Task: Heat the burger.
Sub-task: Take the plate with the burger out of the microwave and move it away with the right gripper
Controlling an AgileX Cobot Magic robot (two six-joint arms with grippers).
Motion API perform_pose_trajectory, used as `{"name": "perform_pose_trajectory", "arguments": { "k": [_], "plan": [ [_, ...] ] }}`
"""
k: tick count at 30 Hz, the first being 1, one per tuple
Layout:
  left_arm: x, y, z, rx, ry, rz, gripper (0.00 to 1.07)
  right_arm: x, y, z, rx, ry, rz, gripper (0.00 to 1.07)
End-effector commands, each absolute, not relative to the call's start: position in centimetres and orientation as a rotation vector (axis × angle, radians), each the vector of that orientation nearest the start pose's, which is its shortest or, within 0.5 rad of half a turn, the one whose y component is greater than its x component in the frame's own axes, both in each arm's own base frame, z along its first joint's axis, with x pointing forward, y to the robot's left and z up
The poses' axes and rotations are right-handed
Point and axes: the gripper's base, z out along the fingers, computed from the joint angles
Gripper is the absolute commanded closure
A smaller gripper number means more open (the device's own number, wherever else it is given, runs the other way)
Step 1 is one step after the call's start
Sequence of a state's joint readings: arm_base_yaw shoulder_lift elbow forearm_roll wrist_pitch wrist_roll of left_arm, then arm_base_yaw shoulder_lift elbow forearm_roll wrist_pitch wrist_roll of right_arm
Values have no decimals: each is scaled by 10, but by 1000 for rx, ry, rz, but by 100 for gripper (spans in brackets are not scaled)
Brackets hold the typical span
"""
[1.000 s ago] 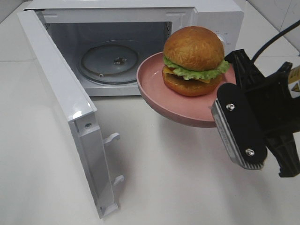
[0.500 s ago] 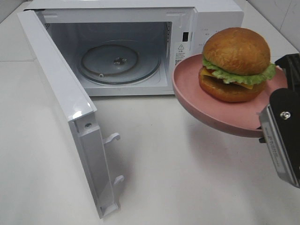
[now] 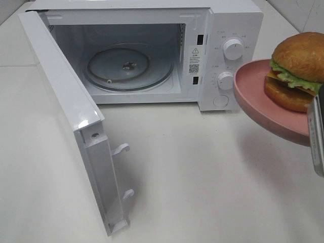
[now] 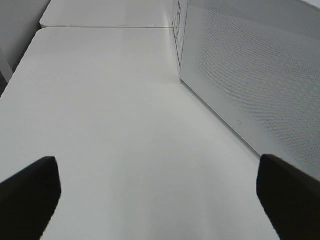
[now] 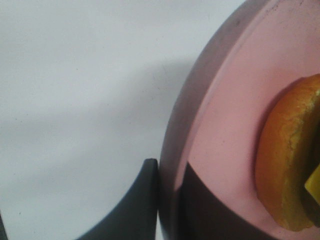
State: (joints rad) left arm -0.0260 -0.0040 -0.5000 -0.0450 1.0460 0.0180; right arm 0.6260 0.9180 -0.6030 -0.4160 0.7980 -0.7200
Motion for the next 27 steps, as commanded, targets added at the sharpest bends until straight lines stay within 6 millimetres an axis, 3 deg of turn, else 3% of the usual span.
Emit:
{"name": "perform_pose_trajectory", "arguments": {
  "k": [1, 14, 27],
  "plan": [
    [-8, -4, 278, 43, 1997, -61, 4, 147, 69, 271, -1730, 1800, -580, 107],
    [-8, -4, 278, 43, 1997, -61, 4, 153, 66, 271, -1538, 1927, -599, 107],
    [-8, -4, 278, 43, 1997, -61, 4, 181, 73, 244, -1219, 2206, -654, 107]
  ]
}}
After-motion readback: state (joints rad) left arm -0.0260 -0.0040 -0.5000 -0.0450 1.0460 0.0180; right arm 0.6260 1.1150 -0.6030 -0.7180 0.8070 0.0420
